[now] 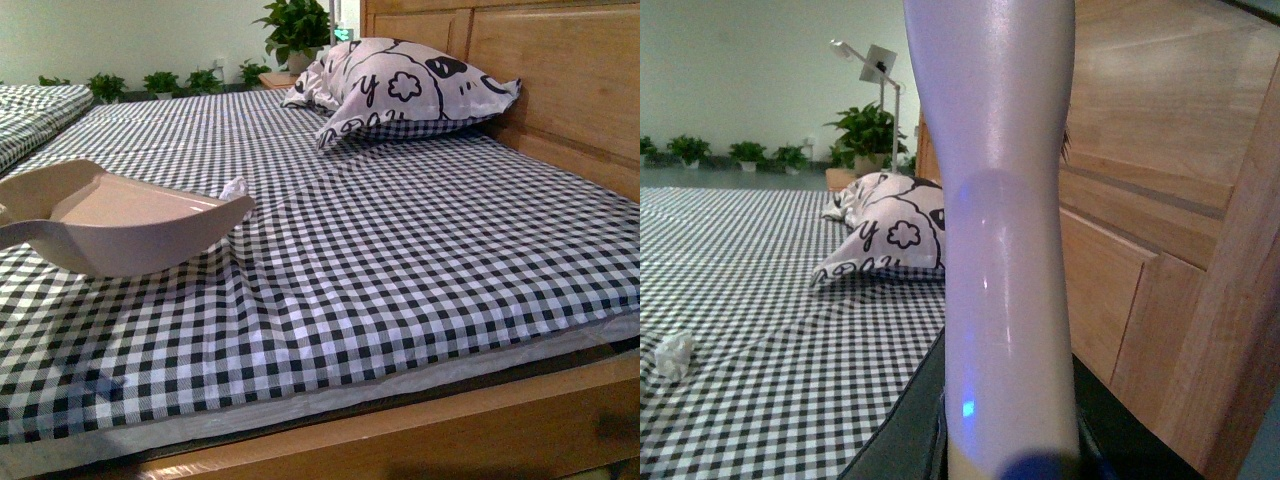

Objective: Clean up trash

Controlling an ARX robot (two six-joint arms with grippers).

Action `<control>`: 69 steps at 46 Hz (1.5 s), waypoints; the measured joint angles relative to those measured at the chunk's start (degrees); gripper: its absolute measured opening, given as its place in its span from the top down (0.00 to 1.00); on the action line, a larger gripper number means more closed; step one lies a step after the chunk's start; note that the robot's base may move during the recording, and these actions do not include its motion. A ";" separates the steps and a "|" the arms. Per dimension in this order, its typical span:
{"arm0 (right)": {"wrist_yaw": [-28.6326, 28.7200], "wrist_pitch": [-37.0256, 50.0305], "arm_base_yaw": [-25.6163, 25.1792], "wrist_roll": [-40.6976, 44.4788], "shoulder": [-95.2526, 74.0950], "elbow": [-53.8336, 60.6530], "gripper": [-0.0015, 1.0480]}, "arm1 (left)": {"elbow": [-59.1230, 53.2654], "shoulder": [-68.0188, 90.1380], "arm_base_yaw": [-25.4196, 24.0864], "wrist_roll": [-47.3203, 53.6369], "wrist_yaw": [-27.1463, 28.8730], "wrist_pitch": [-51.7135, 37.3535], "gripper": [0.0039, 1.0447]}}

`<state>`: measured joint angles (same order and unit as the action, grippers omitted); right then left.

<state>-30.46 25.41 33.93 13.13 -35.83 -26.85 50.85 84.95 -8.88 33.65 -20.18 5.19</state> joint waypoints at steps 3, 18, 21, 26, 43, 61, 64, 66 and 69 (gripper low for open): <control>0.00 0.00 0.00 0.00 0.00 0.00 0.82 | 0.85 1.92 0.17 0.09 -0.24 -0.59 0.74; 0.00 0.00 0.00 0.00 0.00 0.00 0.82 | 2.49 8.35 2.05 0.15 -0.83 -3.93 0.74; 0.00 0.00 0.00 0.00 0.00 0.00 0.82 | 2.49 9.57 2.21 0.20 -0.79 -4.20 0.74; 0.00 0.00 0.00 0.00 0.00 0.00 0.82 | 2.49 10.49 2.32 0.20 -0.81 -4.55 0.74; 0.00 0.00 0.00 0.00 0.00 0.00 0.82 | 2.60 11.82 2.32 0.81 -0.63 -4.11 0.74; 14.86 -34.29 -6.08 -5.70 -34.25 -28.22 0.82 | 2.71 11.82 2.32 0.87 -0.61 -4.09 0.74; 19.58 -33.31 -6.40 -4.44 -43.17 -33.03 0.82 | 2.71 11.82 2.32 0.87 -0.66 -4.09 0.74; 20.50 -31.98 -6.49 -1.68 -49.40 -37.05 0.82 | 2.71 11.82 2.32 0.87 -0.66 -4.09 0.74; 20.39 -33.05 -6.56 0.76 -58.05 -44.02 0.82 | 2.71 11.85 2.32 0.87 -0.61 -4.09 0.74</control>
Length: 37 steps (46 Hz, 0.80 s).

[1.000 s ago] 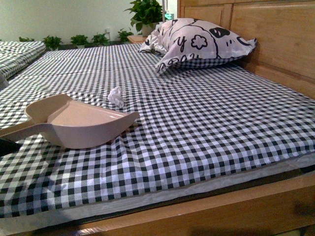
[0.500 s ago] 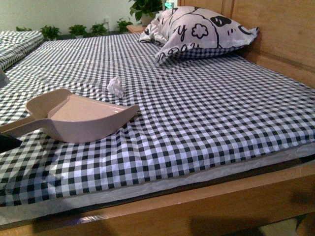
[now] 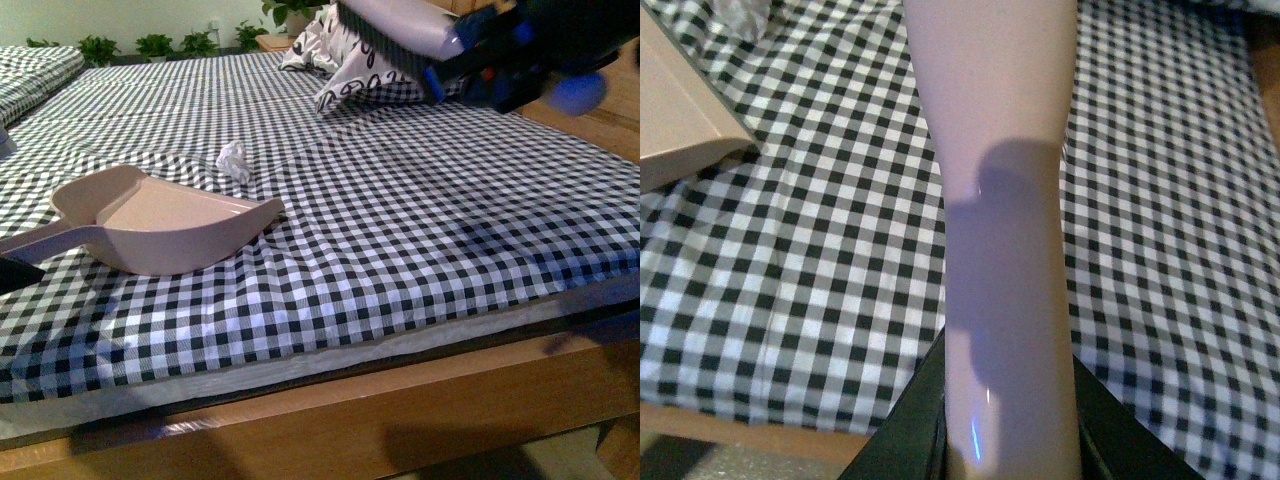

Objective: Clean up trash

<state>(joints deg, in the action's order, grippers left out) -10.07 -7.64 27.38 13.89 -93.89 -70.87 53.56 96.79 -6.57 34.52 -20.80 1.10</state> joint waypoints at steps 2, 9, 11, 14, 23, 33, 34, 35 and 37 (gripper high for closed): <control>-0.63 -0.94 -0.04 1.33 -4.85 -4.17 0.82 | 0.00 -0.02 0.00 0.00 -0.04 0.00 0.74; -1.14 -7.89 0.00 1.88 -20.65 -20.11 0.82 | 0.00 -0.02 0.00 0.00 -0.02 0.00 0.74; -1.05 -9.79 0.04 1.36 -23.63 -23.65 0.82 | 0.00 0.00 0.00 0.00 -0.02 0.00 0.74; -0.92 -12.55 0.22 0.35 -28.13 -29.38 0.82 | 0.00 -0.02 0.00 0.00 -0.02 0.00 0.74; 0.72 -20.87 1.36 -3.21 -41.75 -49.81 0.82 | 0.00 -0.02 0.00 0.02 -0.02 0.00 0.74; 1.05 -26.62 2.69 -3.61 -49.31 -61.86 0.82 | 0.00 -0.02 0.00 0.02 -0.02 0.00 0.74; 1.05 -27.02 2.78 -3.58 -49.77 -62.49 0.82 | 0.00 -0.02 0.00 0.02 -0.02 0.00 0.74; 1.05 -27.78 2.93 -3.52 -50.64 -63.71 0.82 | 0.00 -0.02 0.00 0.02 -0.02 0.00 0.74; 0.87 -29.27 3.28 -3.28 -52.39 -66.10 0.82 | 0.00 -0.02 0.00 0.02 -0.02 0.00 0.74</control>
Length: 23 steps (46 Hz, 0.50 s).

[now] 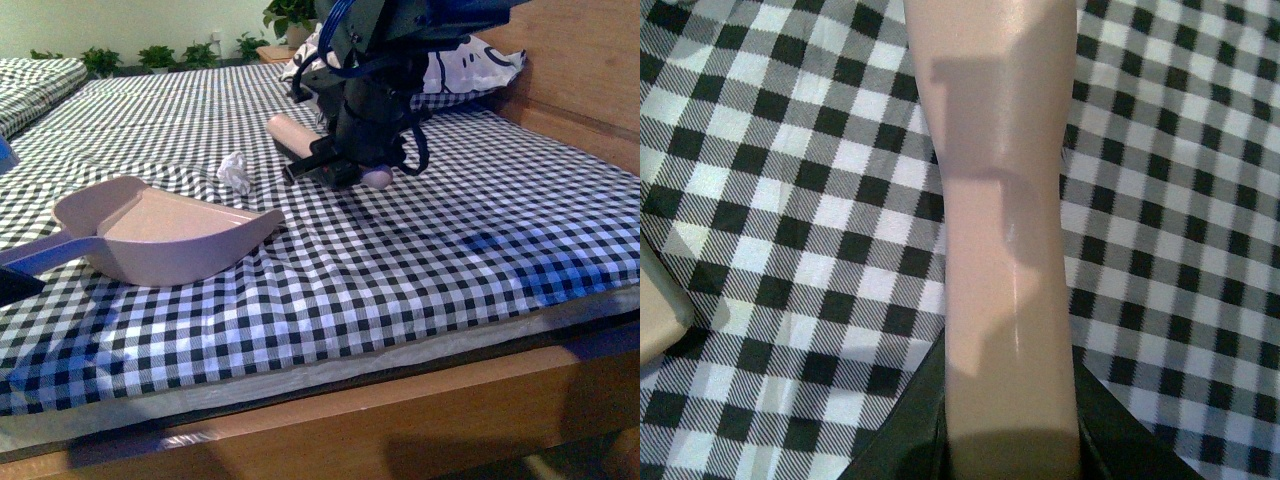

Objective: Clean up trash

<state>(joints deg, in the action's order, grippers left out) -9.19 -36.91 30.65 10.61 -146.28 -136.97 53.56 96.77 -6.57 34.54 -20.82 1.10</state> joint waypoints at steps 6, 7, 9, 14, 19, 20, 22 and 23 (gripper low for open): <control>-0.44 -5.66 0.96 0.79 -5.57 -8.26 0.82 | 0.00 0.00 0.00 0.00 0.00 0.00 0.74; -0.42 -7.72 1.20 0.98 -7.43 -11.32 0.82 | 0.00 0.00 0.00 0.00 0.00 0.00 0.74; -0.44 -10.03 1.42 1.14 -9.25 -14.62 0.82 | 0.00 0.00 0.00 0.00 0.00 0.00 0.74; -0.39 -14.40 2.05 1.75 -13.44 -21.77 0.82 | 0.00 0.00 0.00 0.00 0.00 0.00 0.74; 0.04 -16.17 2.10 1.95 -14.64 -24.44 0.82 | 0.00 0.00 0.00 0.00 0.00 0.00 0.74; 0.26 -16.63 2.10 1.99 -14.84 -25.05 0.82 | 0.00 0.00 0.00 0.02 0.00 0.00 0.74; 0.72 -17.14 2.10 2.05 -14.95 -25.64 0.82 | 0.00 0.00 0.00 0.02 0.00 0.00 0.74; 0.72 -17.66 2.12 2.05 -14.99 -26.12 0.82 | 0.00 0.00 0.00 0.02 0.00 0.00 0.74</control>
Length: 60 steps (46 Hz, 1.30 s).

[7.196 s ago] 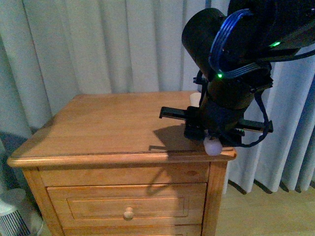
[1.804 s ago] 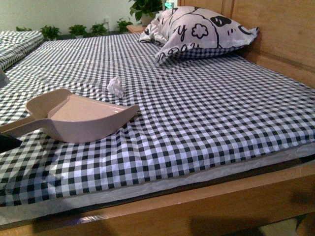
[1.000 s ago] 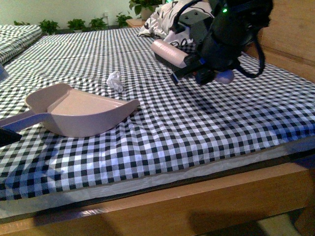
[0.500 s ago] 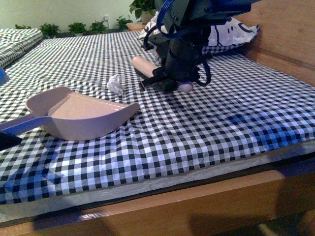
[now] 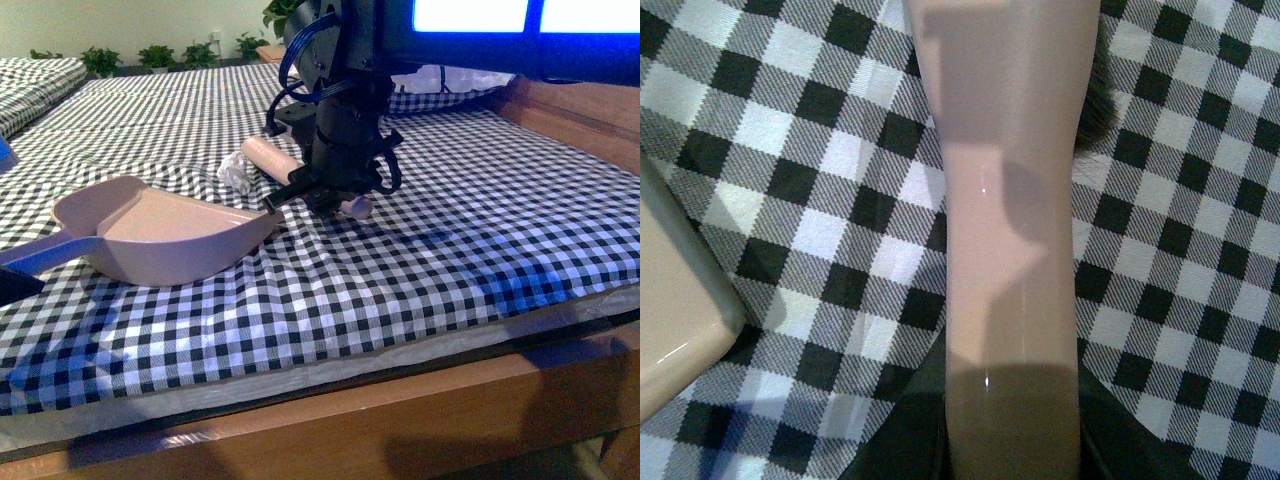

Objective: Clean up trash

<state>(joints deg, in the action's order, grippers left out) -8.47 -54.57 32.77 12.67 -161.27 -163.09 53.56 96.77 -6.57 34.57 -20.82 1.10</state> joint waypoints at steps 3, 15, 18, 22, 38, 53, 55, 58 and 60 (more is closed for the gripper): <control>1.99 -0.83 0.07 0.28 0.00 -0.61 0.82 | 0.00 0.02 0.00 0.00 0.00 0.00 0.74; 20.81 -4.70 -0.09 4.20 4.70 3.67 0.82 | 0.00 0.00 0.00 0.04 0.00 0.00 0.74; 30.88 -4.57 -1.18 6.36 10.34 11.10 0.82 | 0.00 0.00 0.00 0.04 -0.04 0.00 0.74; 38.42 -2.08 -3.21 7.87 19.32 19.89 0.82 | 0.00 0.02 0.00 0.11 0.02 0.00 0.74; 32.17 10.01 -8.66 9.40 34.93 40.96 0.82 | 0.00 0.00 0.00 0.11 0.04 0.00 0.74; 23.04 33.66 -13.81 -3.93 46.84 61.16 0.82 | -2.91 -0.02 -0.07 -4.35 -0.68 -10.29 0.74; 23.41 35.87 -15.47 -5.97 50.73 64.85 0.82 | -3.69 -0.11 -0.11 -7.63 0.15 -15.02 0.74; 24.92 39.06 -18.60 -10.19 57.66 71.01 0.82 | -4.00 -1.22 -0.26 -13.16 2.29 -19.82 0.74; 26.25 40.37 -20.70 -12.35 62.47 75.10 0.82 | -4.00 -2.69 -0.48 -15.98 4.59 -21.75 0.74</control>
<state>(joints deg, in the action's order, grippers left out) 17.78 -14.20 12.08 0.32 -98.80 -87.99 49.56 94.08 -7.05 18.59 -16.23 -20.64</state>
